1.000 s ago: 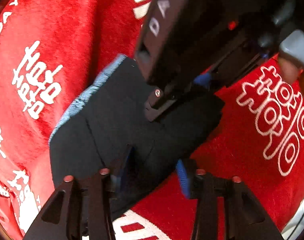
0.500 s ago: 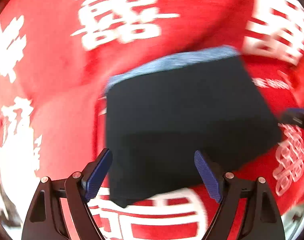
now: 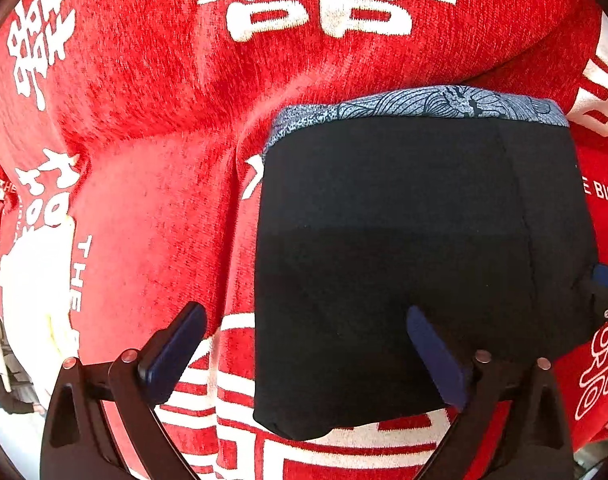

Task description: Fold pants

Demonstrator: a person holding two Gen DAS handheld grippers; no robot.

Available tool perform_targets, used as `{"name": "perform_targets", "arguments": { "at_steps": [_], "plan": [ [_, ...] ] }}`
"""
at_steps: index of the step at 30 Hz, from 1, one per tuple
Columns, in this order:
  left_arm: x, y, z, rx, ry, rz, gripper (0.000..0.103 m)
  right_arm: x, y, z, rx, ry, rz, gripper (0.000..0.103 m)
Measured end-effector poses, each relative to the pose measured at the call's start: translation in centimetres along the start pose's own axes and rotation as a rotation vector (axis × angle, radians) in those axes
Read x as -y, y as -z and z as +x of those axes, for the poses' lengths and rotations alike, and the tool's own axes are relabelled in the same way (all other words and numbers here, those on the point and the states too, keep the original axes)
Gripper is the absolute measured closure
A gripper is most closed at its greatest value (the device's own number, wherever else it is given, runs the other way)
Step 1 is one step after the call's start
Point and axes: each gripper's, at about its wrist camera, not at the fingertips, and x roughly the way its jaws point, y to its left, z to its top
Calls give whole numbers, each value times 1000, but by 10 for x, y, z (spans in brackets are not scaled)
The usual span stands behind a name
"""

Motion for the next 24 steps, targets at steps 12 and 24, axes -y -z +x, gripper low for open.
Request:
{"name": "perform_targets", "arguments": {
  "at_steps": [12, 24],
  "plan": [
    [-6, 3, -1, -11, 29, -4, 3, 0, 11, -4, -10, 9, -8, 60],
    [-20, 2, -5, -25, 77, 11, 3, 35, 27, -21, -26, -38, 46, 38]
  ]
}}
